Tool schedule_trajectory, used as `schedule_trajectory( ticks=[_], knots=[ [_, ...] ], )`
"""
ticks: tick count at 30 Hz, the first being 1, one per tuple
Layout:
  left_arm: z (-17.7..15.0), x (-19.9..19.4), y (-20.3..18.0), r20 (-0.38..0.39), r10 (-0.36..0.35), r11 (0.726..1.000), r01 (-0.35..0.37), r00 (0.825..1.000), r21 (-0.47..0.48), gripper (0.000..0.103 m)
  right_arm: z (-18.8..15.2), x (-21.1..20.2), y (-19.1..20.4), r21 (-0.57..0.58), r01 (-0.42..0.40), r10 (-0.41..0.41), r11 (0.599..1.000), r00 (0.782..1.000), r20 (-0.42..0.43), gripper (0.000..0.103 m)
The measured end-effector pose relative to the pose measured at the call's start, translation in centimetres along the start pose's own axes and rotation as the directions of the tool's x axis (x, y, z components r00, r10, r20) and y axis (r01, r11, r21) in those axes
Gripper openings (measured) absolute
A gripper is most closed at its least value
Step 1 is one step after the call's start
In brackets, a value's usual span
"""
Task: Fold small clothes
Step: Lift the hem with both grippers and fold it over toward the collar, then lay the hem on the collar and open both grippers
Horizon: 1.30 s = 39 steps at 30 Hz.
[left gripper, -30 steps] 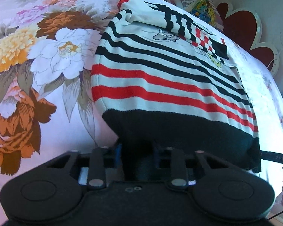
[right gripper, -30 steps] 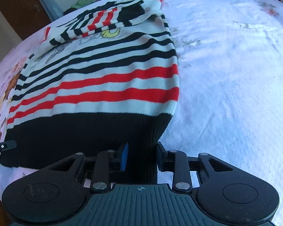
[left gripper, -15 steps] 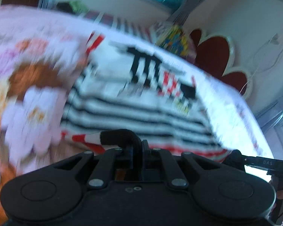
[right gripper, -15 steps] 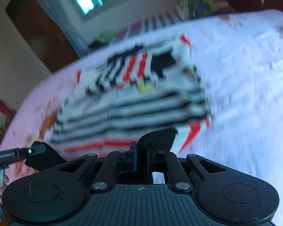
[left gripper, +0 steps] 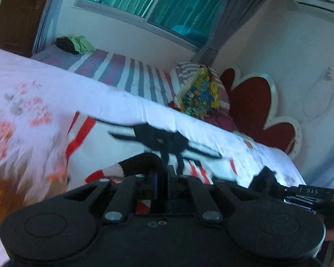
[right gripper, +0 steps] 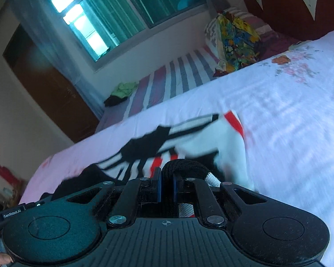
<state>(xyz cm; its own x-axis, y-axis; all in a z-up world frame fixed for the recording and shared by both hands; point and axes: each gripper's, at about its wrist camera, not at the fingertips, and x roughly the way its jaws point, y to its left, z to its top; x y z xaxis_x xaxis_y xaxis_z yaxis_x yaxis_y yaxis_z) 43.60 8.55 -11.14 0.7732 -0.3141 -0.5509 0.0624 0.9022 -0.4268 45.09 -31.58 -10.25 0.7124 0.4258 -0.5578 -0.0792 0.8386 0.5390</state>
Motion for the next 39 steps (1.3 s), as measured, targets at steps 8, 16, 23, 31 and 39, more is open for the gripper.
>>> schedule_trajectory(
  ticks=[8,16,23,31,39],
  knots=[
    [3.9,8.8,2.4,-0.015,0.109,0.993,-0.11,0.994,-0.043,0.007,5.4,9.3,-3.7,0.093,0.031,-0.028,0.995,0.999,-0.039,0.009],
    [5.6,13.4,5.0,-0.062,0.21,0.973,-0.215,0.976,-0.085,0.036,6.7,14.6,-5.6,0.069,0.11,-0.104,0.992,0.99,-0.092,0.009],
    [6.2,12.4,5.3,-0.04,0.253,0.967,-0.253,0.967,0.0,0.071,7.7,14.1,-5.6,0.046,0.14,-0.142,0.989,0.989,0.041,0.09],
    [4.8,14.8,5.5,-0.131,0.297,0.954,-0.287,0.946,0.086,0.04,5.8,16.4,-4.1,-0.252,0.221,-0.237,0.942,0.971,-0.032,0.073],
    [2.8,14.0,5.8,-0.094,0.342,0.934,-0.328,0.935,0.139,0.007,3.5,17.4,-4.1,-0.309,0.188,-0.221,0.932,0.973,-0.075,0.011]
  ],
)
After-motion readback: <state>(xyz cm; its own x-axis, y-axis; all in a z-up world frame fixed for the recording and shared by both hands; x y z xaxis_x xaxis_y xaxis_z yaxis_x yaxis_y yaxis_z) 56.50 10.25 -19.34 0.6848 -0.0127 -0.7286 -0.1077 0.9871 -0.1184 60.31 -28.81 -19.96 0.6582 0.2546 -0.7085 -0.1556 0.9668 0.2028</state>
